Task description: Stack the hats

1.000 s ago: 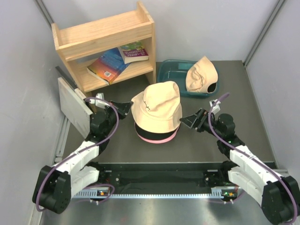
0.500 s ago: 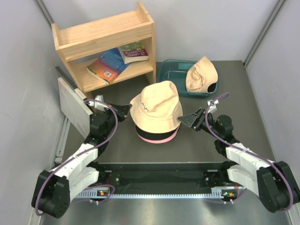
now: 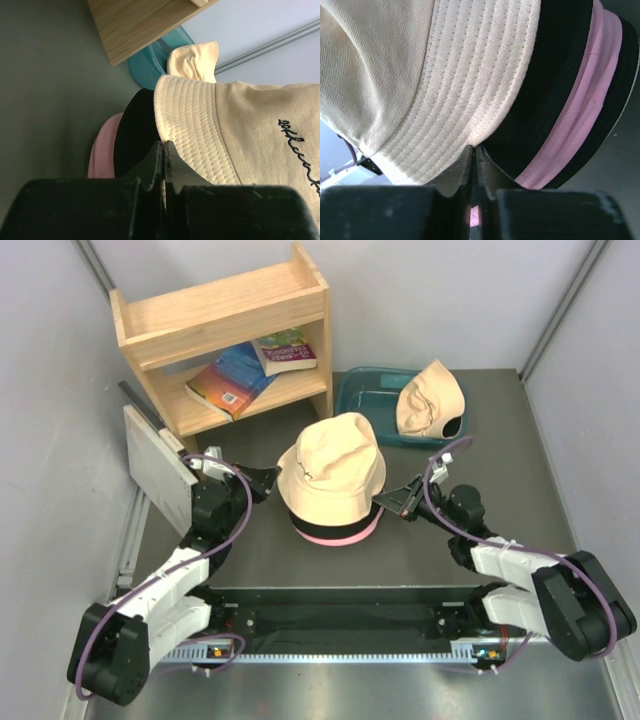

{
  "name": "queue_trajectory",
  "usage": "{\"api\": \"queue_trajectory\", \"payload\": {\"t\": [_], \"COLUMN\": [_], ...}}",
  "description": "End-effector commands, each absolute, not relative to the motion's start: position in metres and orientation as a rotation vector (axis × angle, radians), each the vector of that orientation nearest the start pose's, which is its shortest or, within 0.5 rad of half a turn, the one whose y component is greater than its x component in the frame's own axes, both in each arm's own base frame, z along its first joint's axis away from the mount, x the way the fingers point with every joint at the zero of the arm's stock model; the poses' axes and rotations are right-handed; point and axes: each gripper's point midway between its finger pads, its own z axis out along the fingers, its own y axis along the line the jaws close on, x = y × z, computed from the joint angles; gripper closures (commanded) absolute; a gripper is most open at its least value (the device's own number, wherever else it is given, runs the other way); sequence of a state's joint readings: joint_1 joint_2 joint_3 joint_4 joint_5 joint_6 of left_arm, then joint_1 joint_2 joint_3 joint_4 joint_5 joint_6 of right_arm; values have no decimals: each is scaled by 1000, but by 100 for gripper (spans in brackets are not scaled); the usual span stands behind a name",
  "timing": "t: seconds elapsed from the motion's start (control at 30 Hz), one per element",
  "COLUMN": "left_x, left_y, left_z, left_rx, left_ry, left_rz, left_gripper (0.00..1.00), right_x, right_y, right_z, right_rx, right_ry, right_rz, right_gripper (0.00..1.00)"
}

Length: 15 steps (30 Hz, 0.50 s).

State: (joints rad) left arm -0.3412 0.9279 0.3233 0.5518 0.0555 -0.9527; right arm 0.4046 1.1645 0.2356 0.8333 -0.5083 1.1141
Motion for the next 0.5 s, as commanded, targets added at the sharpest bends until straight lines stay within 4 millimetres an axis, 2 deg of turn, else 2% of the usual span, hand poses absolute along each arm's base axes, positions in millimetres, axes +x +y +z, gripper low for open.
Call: {"api": "queue_trajectory", "payload": {"t": [0.0,0.03,0.2,0.37,0.47], "left_x": [300,298,288,281,279], "left_y": [-151,-150,-145,-144,-144], "left_z": [187,182,165,138,126], "left_rx": [-455,-459,-484,-504,-512], "left_ry": [1684,1697,1726,1794,1833], "left_rz": [-992,-984,-971,-951,-935], "left_gripper": [100,100,100,100,100], "right_x": [243,240,231,218,214], "right_y": [243,245,248,241,233], "right_z": [185,177,165,126,109], "right_rx": [175,188,187,227,251], "right_ry": [1804,1848,1923,2072,2121], "right_rz": [1552,1539,1492,1396,1340], "right_gripper": [100,100,100,100,100]}}
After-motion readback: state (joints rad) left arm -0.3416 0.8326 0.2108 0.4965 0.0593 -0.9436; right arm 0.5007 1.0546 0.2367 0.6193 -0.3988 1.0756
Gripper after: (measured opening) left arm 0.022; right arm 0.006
